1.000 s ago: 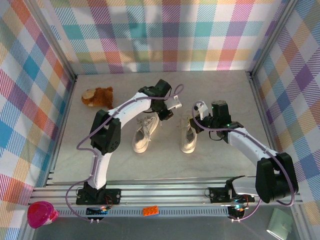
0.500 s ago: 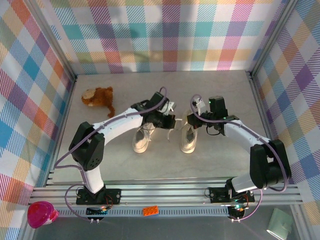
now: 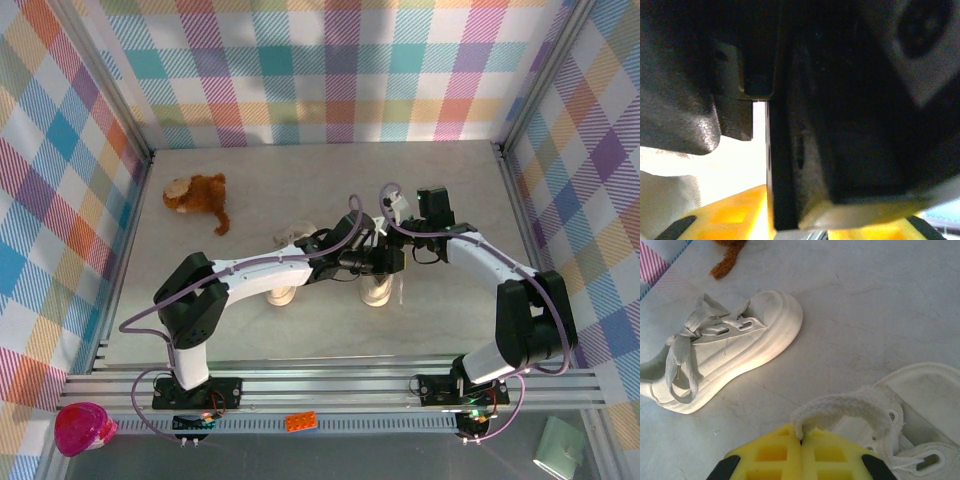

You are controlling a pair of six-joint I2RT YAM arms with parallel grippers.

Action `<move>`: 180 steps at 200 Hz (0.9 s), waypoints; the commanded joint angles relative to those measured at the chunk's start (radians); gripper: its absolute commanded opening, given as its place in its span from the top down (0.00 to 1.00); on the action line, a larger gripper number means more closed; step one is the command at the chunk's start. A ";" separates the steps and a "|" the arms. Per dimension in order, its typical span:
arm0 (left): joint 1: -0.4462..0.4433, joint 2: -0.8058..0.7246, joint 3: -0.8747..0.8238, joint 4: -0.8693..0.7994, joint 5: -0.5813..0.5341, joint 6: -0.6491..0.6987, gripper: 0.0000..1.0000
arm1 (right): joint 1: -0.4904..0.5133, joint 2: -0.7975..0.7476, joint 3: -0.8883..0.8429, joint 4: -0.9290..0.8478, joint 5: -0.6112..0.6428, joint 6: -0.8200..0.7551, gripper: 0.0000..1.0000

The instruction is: Tie the shoes

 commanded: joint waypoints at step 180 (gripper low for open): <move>0.347 0.003 0.155 -0.169 0.293 0.429 0.61 | 0.058 -0.138 -0.091 -0.054 -0.017 -0.336 1.00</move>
